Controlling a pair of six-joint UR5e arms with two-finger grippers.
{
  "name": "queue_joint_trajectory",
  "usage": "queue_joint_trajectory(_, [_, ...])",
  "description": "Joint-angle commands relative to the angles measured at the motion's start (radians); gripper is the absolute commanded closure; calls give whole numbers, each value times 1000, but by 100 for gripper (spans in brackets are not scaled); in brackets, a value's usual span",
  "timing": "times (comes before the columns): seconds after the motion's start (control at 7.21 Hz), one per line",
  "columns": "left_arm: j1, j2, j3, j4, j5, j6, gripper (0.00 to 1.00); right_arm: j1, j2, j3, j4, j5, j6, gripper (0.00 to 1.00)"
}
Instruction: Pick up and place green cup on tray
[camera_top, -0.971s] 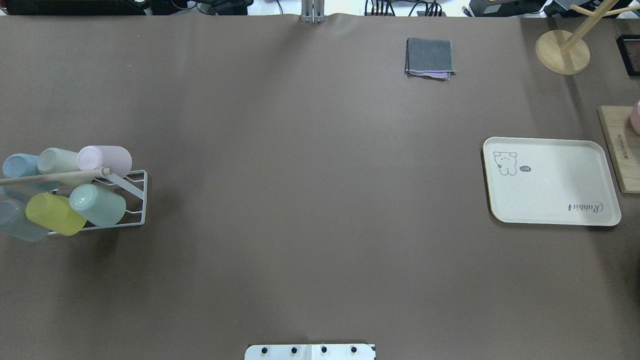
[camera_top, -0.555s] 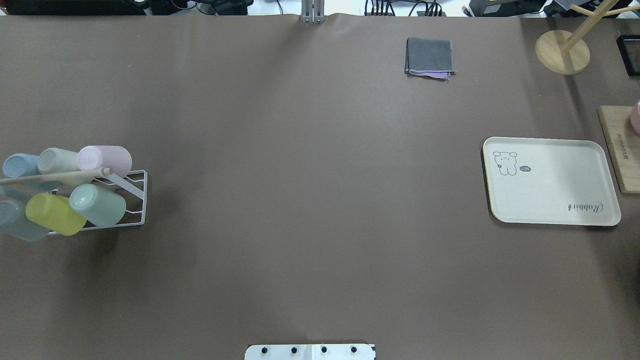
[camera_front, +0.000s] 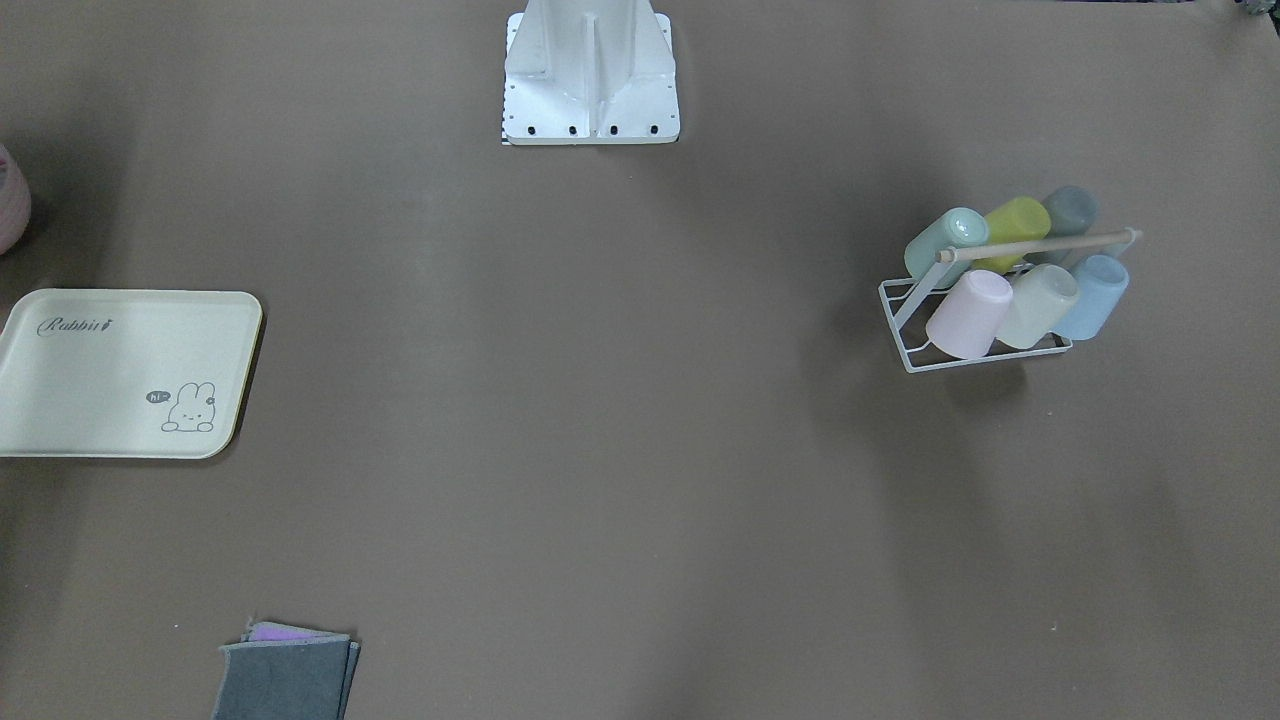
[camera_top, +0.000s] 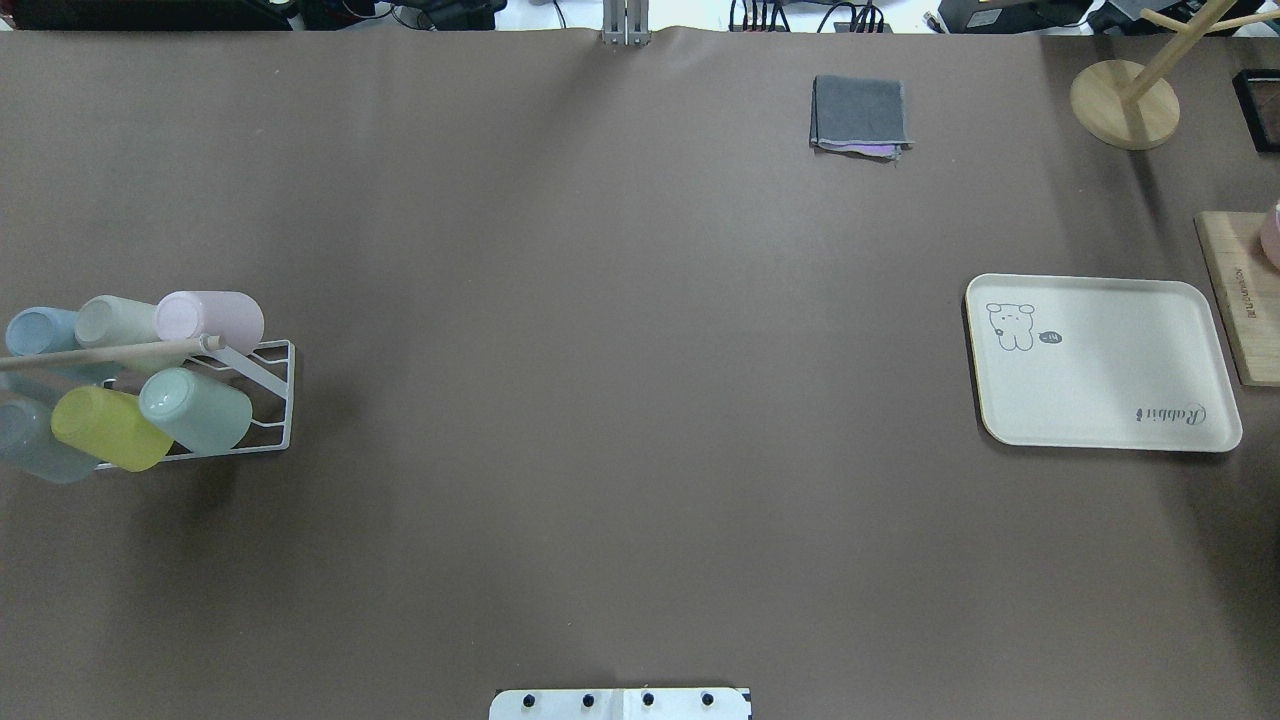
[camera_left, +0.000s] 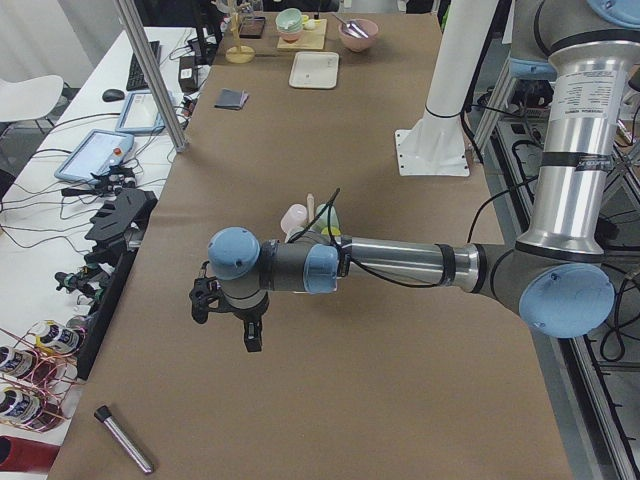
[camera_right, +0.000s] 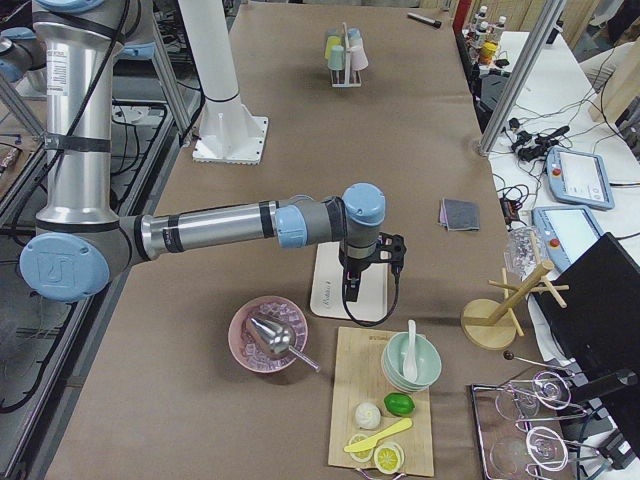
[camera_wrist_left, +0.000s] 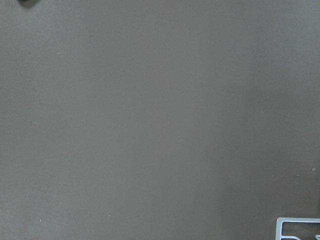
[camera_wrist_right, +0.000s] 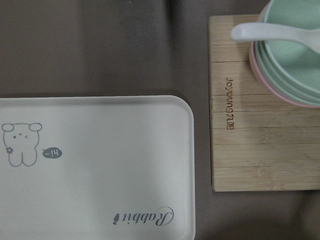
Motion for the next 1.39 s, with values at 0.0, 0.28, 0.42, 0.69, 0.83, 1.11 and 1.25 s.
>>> queue_joint_trajectory(0.0, [-1, 16, -125, 5, 9, -23, 1, -96, 29, -22, 7, -40, 47, 1])
queue_joint_trajectory(0.28, [38, 96, -381, 13, 10, -190, 1, -100, 108, -136, 7, -26, 45, 1])
queue_joint_trajectory(0.42, [101, 99, -472, 21, 9, -196, 1, -100, 109, -159, 7, -8, 39, 2])
queue_joint_trajectory(0.69, [319, 61, -673, 189, 48, -400, 1, -111, 107, -179, 10, -3, 39, 6])
queue_joint_trajectory(0.83, [416, 52, -776, 238, 140, -443, 1, -111, 101, -192, 22, 0, 39, 7])
queue_joint_trajectory(1.11, [506, 15, -830, 243, 188, -188, 1, -117, 92, -226, 54, 0, 33, 7])
queue_joint_trajectory(1.25, [566, 0, -846, 242, 281, -66, 1, -121, 92, -270, 120, 0, 37, 8])
